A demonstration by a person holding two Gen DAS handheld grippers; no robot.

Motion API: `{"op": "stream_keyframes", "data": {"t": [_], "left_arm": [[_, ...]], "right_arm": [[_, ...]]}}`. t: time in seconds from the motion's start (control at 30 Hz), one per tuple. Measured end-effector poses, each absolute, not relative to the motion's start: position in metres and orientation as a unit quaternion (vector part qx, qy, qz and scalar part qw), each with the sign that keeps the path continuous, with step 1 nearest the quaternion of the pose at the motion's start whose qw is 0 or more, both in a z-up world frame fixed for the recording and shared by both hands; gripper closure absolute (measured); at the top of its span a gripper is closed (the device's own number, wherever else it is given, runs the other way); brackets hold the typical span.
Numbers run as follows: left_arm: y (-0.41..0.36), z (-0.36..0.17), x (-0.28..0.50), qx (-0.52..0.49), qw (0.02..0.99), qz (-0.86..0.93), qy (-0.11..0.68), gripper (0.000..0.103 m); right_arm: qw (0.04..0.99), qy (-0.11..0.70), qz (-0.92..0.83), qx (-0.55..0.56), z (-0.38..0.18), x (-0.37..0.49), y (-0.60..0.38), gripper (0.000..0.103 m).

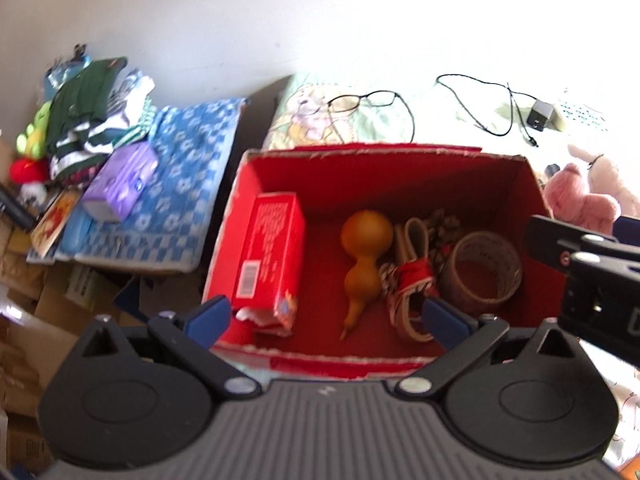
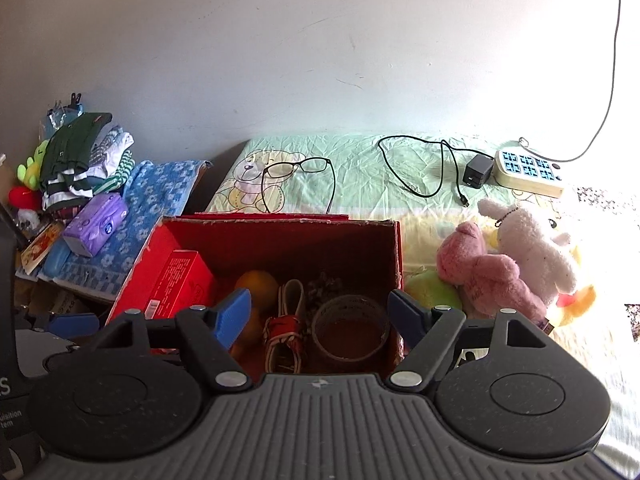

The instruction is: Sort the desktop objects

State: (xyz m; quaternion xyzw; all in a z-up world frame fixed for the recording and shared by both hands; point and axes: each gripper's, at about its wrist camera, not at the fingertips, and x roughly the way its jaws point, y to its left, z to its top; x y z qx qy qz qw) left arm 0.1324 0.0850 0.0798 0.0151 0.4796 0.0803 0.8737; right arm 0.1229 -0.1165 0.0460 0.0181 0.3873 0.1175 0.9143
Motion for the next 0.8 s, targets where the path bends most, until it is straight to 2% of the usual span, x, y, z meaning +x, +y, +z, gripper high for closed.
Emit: {"op": "stream_keyframes", "data": {"t": [0.5,0.8], "left_arm": [[0.101,0.049,0.194,-0.006,0.842,0.033,0.539,0.001],[0.104,0.012,0.216,-0.004,0.803,0.026,0.596,0.001]], "right_arm": [[0.891,0.441,0.085,0.061,0.020,0.176,-0.109,0.025],[0.864,0.490,0.090,0.072,-0.001,0.203,-0.102,0.025]]}}
